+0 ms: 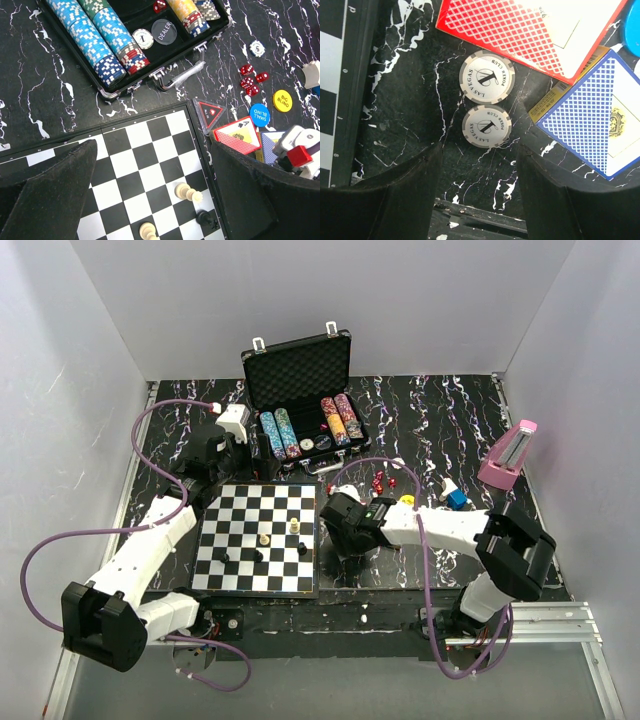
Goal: Pack up texas hold em set
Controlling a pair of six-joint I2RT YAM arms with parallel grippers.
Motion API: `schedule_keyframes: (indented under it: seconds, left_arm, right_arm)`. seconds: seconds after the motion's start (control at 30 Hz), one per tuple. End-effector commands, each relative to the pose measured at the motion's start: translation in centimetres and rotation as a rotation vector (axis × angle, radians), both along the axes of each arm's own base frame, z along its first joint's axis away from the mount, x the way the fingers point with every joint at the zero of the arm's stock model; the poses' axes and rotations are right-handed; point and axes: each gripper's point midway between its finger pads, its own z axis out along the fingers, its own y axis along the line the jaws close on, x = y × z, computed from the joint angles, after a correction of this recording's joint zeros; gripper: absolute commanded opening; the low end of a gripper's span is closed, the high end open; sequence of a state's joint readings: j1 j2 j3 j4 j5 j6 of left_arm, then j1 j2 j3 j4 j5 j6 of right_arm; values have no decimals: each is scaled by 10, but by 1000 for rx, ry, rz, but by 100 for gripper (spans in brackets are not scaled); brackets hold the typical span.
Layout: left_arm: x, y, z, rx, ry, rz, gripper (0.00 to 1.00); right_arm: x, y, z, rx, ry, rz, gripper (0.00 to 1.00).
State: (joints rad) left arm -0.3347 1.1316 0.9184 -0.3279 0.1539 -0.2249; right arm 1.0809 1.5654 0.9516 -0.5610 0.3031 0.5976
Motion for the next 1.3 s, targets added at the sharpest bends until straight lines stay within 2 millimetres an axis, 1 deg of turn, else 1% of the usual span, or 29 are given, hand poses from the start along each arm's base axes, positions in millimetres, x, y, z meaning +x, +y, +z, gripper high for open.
schedule_keyframes:
  seconds: [0.0, 0.2, 0.33, 0.53, 0.67, 0.77, 0.83, 0.93, 1.0, 1.1, 1.27]
  left_arm:
    - [1, 0, 8, -13, -30, -7, 98]
    - [1, 2, 9, -6, -35, -1, 98]
    - [0, 1, 10, -8, -37, -4, 98]
    - [0, 2, 12, -5, -43, -1, 98]
    - [-2, -1, 13, -16, -45, -23, 98]
    - [-3, -3, 15, -27, -50, -35, 98]
    - [-4, -3, 14, -26, -46, -34, 98]
    - [-6, -4, 14, -32, -45, -37, 98]
    - [-5, -5, 15, -37, -46, -39, 98]
    - [-5, -6, 14, -40, -44, -43, 98]
    - [-5, -6, 13, -41, -41, -42, 98]
  right_arm:
    - [1, -3, -10, -37, 14, -25, 66]
    - [5, -2, -16, -28, 34, -34, 64]
    - [4, -1, -22, -28, 59, -35, 62]
    - [4, -9, -28, 1, 99, -78, 60]
    - [1, -15, -37, 18, 141, -91, 60]
    - [-3, -15, -43, 38, 172, -95, 56]
    - [-2, -23, -47, 4, 166, -109, 52]
    - [2, -40, -51, -83, 137, -135, 48]
    - [2, -42, -53, -94, 131, -136, 47]
    - [0, -42, -55, -101, 123, -132, 47]
    - [1, -35, -55, -133, 107, -115, 52]
